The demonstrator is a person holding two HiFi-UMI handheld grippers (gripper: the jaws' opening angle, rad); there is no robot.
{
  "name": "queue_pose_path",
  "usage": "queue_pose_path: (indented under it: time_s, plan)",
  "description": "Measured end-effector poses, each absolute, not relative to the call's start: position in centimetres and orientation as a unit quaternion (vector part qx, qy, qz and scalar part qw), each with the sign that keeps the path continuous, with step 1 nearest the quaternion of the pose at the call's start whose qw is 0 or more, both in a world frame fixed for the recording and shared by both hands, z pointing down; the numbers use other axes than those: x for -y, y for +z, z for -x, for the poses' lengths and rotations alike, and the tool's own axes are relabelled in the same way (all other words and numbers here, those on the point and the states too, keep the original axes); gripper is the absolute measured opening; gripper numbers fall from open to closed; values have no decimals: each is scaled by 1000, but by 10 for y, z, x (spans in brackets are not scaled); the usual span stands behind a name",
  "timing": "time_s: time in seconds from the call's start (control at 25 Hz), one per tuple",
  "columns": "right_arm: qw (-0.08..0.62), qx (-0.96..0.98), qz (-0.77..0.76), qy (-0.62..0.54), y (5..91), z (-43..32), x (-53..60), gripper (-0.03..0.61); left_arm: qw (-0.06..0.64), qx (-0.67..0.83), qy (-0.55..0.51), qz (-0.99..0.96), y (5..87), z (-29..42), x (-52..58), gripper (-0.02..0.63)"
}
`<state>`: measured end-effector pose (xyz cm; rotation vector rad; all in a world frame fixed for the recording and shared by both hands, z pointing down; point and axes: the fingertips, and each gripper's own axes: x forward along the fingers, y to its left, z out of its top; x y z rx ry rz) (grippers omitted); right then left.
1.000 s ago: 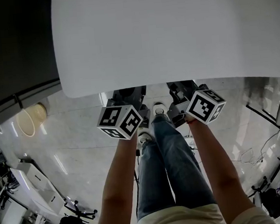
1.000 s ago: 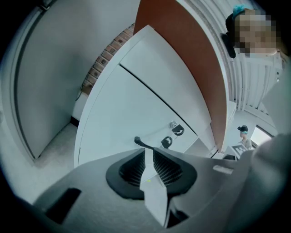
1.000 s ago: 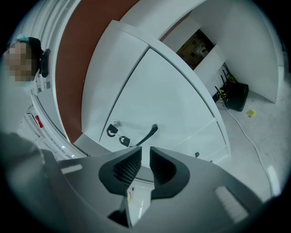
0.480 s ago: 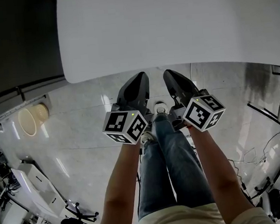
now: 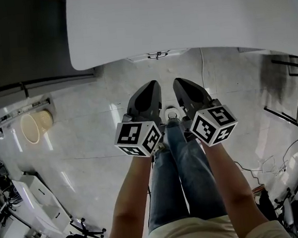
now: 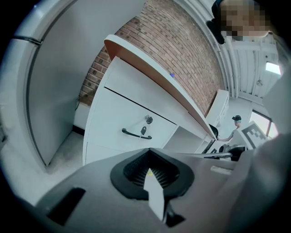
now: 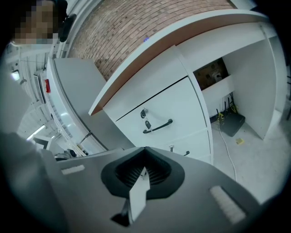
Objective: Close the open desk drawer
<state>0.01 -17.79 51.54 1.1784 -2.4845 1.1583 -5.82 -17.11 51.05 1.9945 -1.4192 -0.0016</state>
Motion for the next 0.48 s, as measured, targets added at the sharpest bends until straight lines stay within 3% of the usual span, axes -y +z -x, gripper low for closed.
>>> queue_pose_path:
  time_s: [0.48]
  plan:
    - [113, 858, -383, 324, 477, 8, 118, 2, 315, 545, 14, -777, 478, 52, 112, -2]
